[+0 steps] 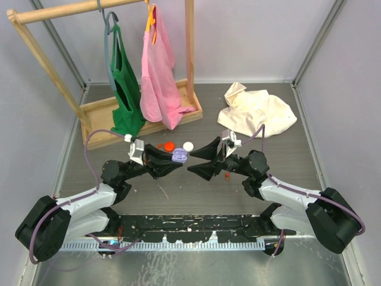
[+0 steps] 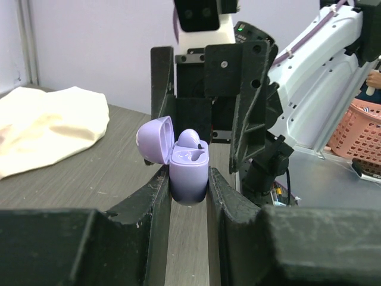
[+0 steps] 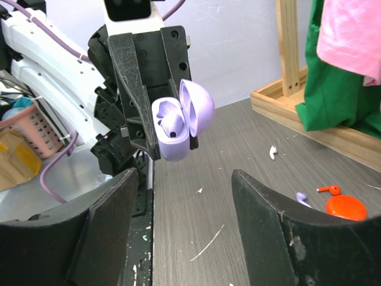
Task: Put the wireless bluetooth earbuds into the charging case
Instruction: Adjust the charging case.
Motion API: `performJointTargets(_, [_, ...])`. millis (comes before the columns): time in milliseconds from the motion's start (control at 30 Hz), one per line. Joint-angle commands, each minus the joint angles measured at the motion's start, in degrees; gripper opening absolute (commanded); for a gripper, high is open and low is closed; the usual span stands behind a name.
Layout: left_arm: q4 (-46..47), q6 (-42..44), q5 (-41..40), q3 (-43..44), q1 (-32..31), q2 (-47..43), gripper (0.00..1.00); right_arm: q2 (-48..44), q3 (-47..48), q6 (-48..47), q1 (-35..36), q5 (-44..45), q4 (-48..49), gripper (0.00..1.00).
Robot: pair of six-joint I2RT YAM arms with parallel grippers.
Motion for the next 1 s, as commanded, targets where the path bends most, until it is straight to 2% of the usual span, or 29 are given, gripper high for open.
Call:
performJointTargets(0, [5.10, 0.20, 1.95, 2.68, -0.51, -1.70, 0.07, 2.13, 2.23, 3.50, 0.13, -3.20, 9.41, 0.68])
performJointTargets(533, [5.52, 2.19, 1.99, 3.66, -2.78, 0.46, 0.07, 3.11, 3.10, 2.40, 2.26, -2.95, 13.00, 0.58])
performJointTargets(767, [5.74, 2.34, 1.84, 3.75, -3.20, 0.56, 0.07, 3.48, 3.58, 2.47, 2.58, -3.86, 13.40, 0.48])
performJointTargets(967, [5.71, 2.29, 1.92, 3.62, -3.38, 0.65, 0.07, 3.27, 3.53, 3.37, 2.57, -4.13, 14.76, 0.45])
